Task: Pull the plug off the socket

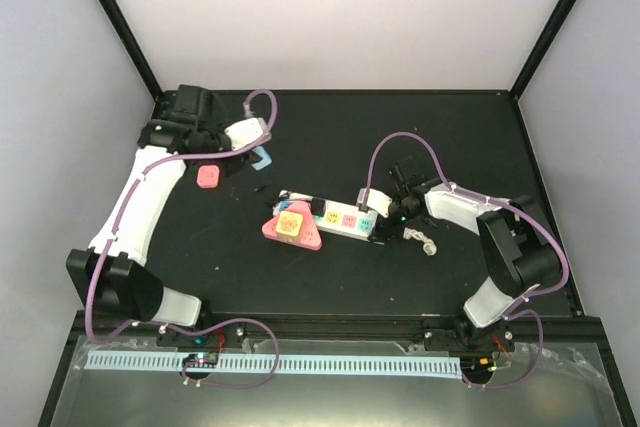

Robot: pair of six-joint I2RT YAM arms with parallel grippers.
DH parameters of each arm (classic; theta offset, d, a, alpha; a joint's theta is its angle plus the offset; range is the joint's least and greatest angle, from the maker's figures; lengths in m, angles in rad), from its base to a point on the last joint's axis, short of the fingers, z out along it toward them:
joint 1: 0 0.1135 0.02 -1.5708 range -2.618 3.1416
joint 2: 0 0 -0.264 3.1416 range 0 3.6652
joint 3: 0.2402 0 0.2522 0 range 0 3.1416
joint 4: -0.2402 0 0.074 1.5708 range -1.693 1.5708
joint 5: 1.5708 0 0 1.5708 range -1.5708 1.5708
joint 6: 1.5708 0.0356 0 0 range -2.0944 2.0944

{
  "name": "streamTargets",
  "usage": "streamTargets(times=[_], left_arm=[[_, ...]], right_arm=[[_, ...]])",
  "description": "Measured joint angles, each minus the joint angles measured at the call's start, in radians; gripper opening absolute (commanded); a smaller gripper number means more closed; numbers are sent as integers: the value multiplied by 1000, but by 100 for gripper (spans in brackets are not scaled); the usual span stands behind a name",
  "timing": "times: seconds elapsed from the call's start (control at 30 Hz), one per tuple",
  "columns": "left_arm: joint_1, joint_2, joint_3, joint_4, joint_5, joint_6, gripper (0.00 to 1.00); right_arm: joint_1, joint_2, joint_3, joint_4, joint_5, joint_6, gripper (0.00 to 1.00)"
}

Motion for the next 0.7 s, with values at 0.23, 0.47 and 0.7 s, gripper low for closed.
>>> streamTargets(times=[0.23, 0.47, 0.7], left_arm=[[238, -27, -148, -8, 109, -62, 12], [386, 4, -272, -6, 166, -97, 13], [482, 119, -304, 1, 216, -128, 13]], right_arm=[[0, -12, 3, 0, -3, 27, 100], [0, -57, 22, 0, -14, 36, 100], [0, -76, 54, -6, -27, 50, 100]])
